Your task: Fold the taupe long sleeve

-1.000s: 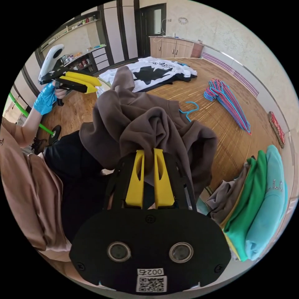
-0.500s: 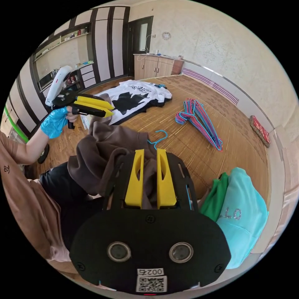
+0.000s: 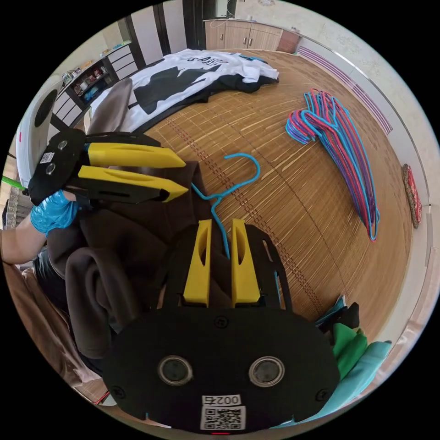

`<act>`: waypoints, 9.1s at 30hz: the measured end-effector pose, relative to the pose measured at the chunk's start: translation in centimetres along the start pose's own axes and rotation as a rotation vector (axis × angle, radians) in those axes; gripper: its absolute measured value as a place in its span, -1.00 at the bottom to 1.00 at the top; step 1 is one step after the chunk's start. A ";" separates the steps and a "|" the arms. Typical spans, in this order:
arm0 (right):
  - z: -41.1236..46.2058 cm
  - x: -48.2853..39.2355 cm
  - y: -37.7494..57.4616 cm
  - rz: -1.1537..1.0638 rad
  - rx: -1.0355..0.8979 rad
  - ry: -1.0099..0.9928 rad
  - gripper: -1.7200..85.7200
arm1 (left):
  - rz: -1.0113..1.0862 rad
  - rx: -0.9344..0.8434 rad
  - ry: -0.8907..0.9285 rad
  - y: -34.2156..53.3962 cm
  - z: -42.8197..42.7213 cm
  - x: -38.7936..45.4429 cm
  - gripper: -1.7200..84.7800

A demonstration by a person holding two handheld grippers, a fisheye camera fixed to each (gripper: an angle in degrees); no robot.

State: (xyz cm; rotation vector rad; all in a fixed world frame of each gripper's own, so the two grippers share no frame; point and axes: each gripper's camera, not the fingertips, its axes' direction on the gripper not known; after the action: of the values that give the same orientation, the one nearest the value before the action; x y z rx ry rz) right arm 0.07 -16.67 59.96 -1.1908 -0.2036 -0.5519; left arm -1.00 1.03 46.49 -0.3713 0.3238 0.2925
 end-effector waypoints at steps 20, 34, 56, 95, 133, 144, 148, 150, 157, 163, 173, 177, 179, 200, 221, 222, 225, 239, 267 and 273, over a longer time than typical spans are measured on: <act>-3.0 3.2 -1.4 -0.025 0.150 -0.080 -0.97 | 0.038 -0.055 -0.136 -2.0 1.4 2.5 -0.86; 1.4 6.0 -4.4 -0.047 -0.041 -0.137 -0.87 | -0.030 -0.062 -0.095 -0.8 1.3 1.1 -0.98; -7.0 4.9 6.5 -0.220 0.262 -0.301 -0.98 | 0.051 0.189 -0.055 1.9 -12.7 2.1 -0.84; -8.8 -7.3 22.7 0.083 0.556 0.080 -0.81 | 0.127 0.419 -0.264 8.3 -25.3 9.7 -0.93; -5.4 -14.1 15.9 0.331 0.480 0.351 -0.93 | 0.101 0.360 -0.426 12.3 -25.8 12.3 -0.98; -4.9 -13.6 13.4 0.349 0.482 0.476 -0.96 | 0.054 0.401 -0.429 14.0 -26.7 11.2 -0.98; -4.4 -12.3 11.3 0.342 0.428 0.516 -0.97 | 0.055 0.402 -0.426 14.5 -26.6 11.3 -0.98; -4.1 -11.4 10.4 0.348 0.402 0.523 -0.97 | 0.056 0.405 -0.423 14.6 -26.6 11.3 -0.98; -3.1 -7.3 8.5 0.401 0.380 0.393 -0.98 | 0.061 0.398 -0.411 15.2 -26.5 10.8 -0.98; -3.1 -3.8 9.1 0.454 0.422 0.226 -0.98 | 0.028 0.408 -0.404 15.8 -26.7 9.8 -0.98; -2.1 0.1 10.4 0.494 0.435 0.084 -0.98 | -0.004 0.431 -0.411 17.1 -27.4 8.6 -0.98; -1.0 -0.1 10.8 0.474 0.420 0.052 -0.98 | -0.030 0.458 -0.406 17.7 -28.5 7.7 -0.98; -1.1 -1.1 11.4 0.438 0.437 0.076 -0.98 | -0.050 0.455 -0.402 18.0 -28.9 6.9 -0.98; -3.1 -5.0 22.2 0.090 0.629 -0.025 -0.73 | -0.045 0.540 -0.370 19.6 -33.1 7.1 -0.98; -7.7 2.7 30.5 0.349 1.001 -0.311 -0.79 | 0.007 0.579 -0.364 20.5 -35.6 6.9 -0.98; -8.3 2.6 30.7 0.345 1.003 -0.292 -0.79 | 0.006 0.580 -0.368 20.4 -35.6 6.8 -0.98; -10.9 1.4 31.6 0.317 0.987 -0.151 -0.80 | -0.005 0.593 -0.380 20.0 -35.8 6.7 -0.97; -19.6 -2.8 36.9 0.288 1.230 0.038 -0.85 | 0.014 0.682 -0.520 16.7 -38.5 7.5 -0.94; -13.4 -0.3 28.9 0.275 0.857 0.231 -0.86 | 0.049 0.282 -0.332 5.7 -21.0 5.2 -0.98; -6.3 0.7 23.9 0.288 0.645 0.219 -0.84 | 0.045 0.266 -0.396 2.3 -19.5 4.3 -0.98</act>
State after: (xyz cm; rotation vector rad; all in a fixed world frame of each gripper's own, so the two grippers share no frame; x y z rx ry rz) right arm 12.01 -16.47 38.28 -0.5133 -0.0136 -0.3195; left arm -2.78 -3.73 27.04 -0.0400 -0.0200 0.3546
